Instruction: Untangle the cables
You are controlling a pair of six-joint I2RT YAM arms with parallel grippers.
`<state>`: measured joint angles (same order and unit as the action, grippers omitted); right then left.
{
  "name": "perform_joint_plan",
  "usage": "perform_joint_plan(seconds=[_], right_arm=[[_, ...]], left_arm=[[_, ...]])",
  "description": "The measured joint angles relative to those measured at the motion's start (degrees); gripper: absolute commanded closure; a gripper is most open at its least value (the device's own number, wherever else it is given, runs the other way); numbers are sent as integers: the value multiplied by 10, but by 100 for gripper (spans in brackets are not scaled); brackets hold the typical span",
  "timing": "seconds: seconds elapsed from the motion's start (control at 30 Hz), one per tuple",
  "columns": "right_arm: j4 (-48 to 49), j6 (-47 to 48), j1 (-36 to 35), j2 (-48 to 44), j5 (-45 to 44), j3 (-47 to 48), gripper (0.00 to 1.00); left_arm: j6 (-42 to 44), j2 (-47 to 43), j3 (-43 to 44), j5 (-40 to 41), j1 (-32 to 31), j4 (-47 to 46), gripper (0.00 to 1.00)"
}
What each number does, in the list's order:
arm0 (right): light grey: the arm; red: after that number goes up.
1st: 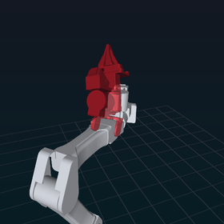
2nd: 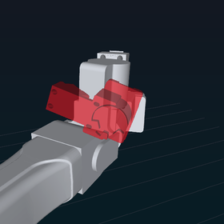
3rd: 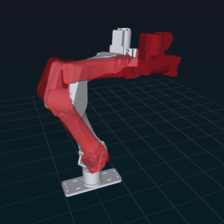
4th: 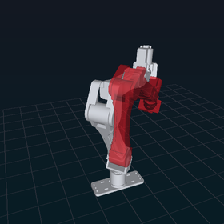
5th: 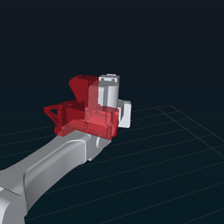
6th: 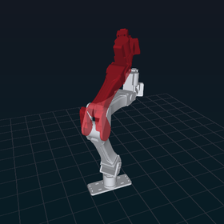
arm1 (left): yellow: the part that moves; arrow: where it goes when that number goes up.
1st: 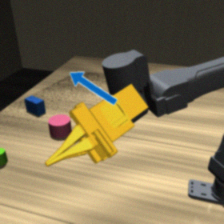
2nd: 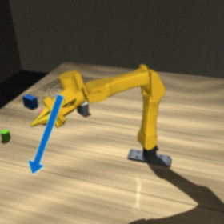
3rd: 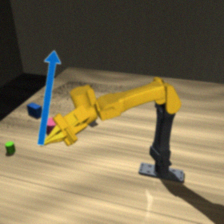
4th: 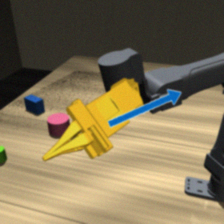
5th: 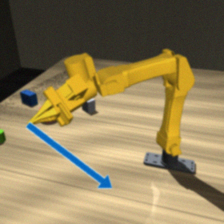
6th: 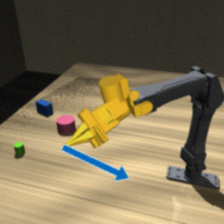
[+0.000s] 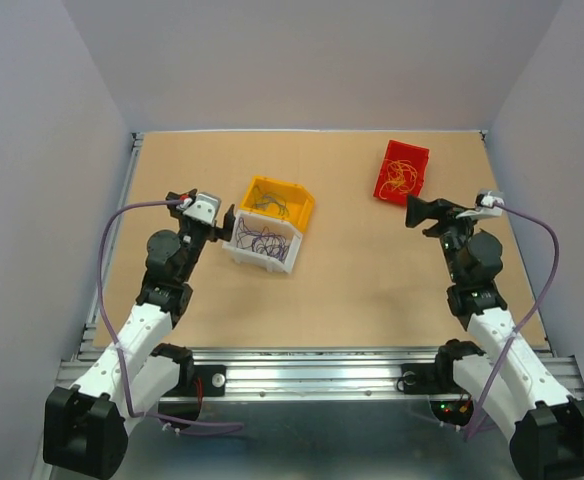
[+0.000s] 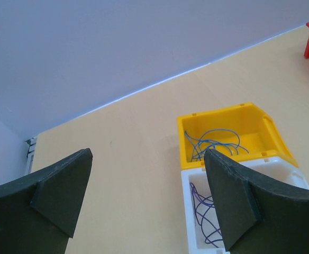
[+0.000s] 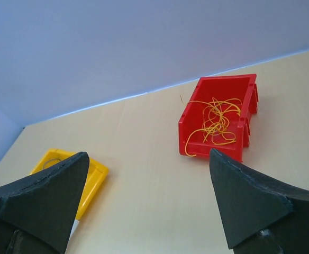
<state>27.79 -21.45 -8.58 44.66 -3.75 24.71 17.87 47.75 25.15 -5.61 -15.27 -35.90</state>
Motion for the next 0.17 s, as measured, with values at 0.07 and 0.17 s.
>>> perform_joint_plan(seconds=[0.07,0.17], right_arm=[[-1,1,0,-8,2,-3,0],[-1,1,0,-11,3,-3,0]], left_arm=[[-2,0,-1,-3,0,-3,1],[-4,0,-1,-8,0,-11,1]])
